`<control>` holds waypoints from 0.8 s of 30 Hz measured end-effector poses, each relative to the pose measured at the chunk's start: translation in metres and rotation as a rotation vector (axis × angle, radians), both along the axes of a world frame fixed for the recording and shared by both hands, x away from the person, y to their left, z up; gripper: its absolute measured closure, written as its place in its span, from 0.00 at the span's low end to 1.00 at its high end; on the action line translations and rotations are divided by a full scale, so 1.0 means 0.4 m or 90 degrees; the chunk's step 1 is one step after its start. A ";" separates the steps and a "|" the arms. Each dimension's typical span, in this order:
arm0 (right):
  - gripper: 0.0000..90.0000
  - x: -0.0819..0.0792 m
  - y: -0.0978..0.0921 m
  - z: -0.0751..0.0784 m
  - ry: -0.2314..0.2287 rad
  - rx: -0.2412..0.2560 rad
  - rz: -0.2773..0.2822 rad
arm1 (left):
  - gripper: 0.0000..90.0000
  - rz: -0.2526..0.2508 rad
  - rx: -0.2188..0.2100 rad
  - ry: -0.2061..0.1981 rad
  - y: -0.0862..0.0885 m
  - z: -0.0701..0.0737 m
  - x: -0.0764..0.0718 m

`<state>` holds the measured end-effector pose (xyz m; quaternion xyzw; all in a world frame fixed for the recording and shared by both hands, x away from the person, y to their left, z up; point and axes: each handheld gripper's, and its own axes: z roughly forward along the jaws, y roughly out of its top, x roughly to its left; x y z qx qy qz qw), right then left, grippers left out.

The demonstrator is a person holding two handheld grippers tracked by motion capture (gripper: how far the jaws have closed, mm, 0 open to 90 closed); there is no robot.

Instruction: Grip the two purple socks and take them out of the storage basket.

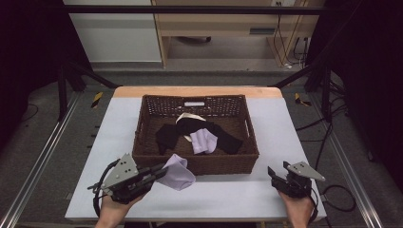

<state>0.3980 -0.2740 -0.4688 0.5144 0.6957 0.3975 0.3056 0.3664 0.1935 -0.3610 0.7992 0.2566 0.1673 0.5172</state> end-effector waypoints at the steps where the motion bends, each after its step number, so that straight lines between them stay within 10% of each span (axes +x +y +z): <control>1: 0.42 0.000 0.000 0.000 0.000 0.000 -0.001 | 0.92 -0.003 0.004 0.004 -0.003 -0.006 0.001; 24: 0.46 -0.001 0.002 -0.002 0.008 -0.010 0.001 | 0.90 -0.017 0.145 0.118 -0.088 -0.181 0.047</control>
